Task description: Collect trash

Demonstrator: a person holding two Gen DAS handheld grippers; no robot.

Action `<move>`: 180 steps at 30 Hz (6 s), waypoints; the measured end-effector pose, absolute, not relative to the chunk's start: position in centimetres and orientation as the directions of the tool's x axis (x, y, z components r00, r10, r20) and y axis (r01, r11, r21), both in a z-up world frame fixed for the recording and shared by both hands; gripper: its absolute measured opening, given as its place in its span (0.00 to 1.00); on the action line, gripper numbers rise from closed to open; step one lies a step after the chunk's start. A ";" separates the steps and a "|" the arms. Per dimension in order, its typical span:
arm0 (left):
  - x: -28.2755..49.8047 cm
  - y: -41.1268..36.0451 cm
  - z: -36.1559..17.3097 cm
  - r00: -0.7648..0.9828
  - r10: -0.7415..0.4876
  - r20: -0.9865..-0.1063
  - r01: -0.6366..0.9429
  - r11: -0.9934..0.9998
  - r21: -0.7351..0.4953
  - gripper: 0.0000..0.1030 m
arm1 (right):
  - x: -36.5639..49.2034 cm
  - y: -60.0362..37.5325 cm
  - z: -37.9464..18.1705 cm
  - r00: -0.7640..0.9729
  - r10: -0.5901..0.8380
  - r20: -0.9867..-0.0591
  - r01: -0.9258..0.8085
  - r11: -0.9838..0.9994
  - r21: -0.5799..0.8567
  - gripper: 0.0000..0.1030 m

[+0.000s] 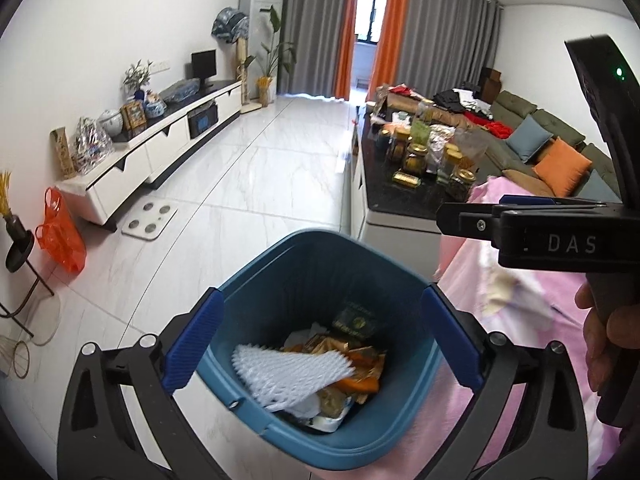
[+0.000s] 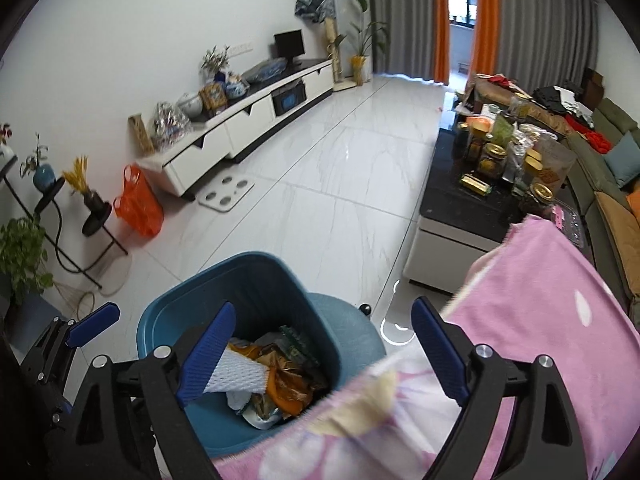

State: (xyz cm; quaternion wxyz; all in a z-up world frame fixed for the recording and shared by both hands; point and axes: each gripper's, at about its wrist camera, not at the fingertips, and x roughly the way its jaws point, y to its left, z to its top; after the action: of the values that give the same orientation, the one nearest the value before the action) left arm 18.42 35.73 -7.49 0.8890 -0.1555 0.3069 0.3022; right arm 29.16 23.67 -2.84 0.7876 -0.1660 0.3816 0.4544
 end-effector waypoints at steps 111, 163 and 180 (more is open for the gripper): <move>2.9 -0.9 1.5 0.995 0.014 -0.103 -0.014 1.000 -0.002 0.95 | 1.2 -22.4 -2.3 0.975 0.179 -0.129 -0.181 0.983 -0.007 0.93; 1.9 0.1 -0.6 0.990 0.025 -0.138 -0.025 1.000 -0.001 0.95 | 1.0 -21.8 -2.3 0.981 0.145 -0.133 -0.151 0.988 -0.043 0.93; 1.8 0.2 -0.8 0.989 0.027 -0.148 -0.028 1.000 -0.004 0.95 | 1.1 -21.8 -2.3 0.979 0.146 -0.142 -0.153 0.987 -0.044 0.93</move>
State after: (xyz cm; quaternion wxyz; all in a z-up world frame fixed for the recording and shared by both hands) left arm 1.79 0.24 -0.83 0.9971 -0.0032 0.0744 0.0137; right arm 1.06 -21.83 -2.33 0.9944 -0.0274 0.0696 0.0751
